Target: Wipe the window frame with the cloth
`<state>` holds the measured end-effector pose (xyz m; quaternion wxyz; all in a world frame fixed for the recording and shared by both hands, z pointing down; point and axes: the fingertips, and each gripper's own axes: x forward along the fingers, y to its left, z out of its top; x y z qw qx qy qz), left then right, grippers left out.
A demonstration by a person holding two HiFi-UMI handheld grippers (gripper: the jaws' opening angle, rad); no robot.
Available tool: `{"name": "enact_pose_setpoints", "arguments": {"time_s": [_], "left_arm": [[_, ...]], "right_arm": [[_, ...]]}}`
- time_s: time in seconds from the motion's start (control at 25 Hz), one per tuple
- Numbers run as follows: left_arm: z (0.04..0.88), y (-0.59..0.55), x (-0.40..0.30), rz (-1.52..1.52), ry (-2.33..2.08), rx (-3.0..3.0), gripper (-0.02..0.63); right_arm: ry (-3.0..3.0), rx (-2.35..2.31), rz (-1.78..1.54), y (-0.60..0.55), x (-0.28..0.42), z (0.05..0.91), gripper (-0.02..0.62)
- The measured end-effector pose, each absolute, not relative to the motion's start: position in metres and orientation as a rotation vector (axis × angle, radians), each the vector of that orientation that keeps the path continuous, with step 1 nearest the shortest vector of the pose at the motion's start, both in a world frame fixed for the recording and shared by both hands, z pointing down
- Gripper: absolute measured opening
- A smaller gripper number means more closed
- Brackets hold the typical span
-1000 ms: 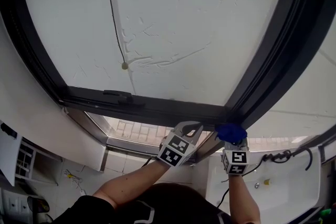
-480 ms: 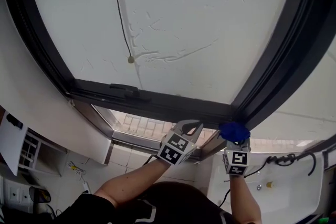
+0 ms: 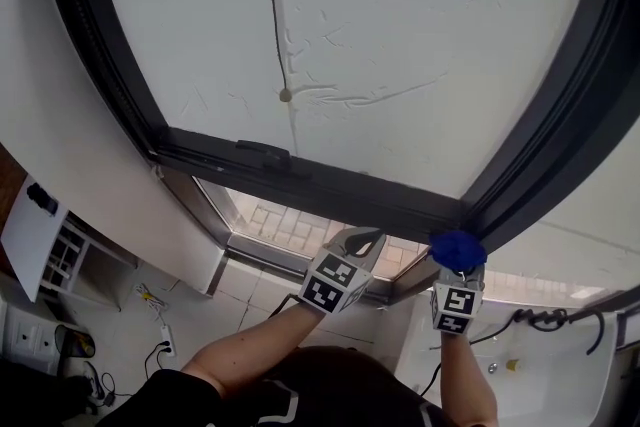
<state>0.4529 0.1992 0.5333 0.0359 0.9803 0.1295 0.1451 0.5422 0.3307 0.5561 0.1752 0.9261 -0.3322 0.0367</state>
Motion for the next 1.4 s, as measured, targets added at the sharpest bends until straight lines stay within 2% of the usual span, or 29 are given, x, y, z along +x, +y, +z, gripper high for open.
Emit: {"name": "enact_pose_setpoints", "arguments": {"time_s": [0.6,1.4], "left_arm": [[0.529,0.161,0.415,0.392,0.132,3.008,-0.008],[0.521,0.031,0.334,0.370,-0.137,2.995,-0.008]], "right_arm": [[-1.206,2.378,0.021,0.243,0.504,0.555,0.051],[-1.349,2.296,0.031,0.112,0.448,0.556,0.051]]}}
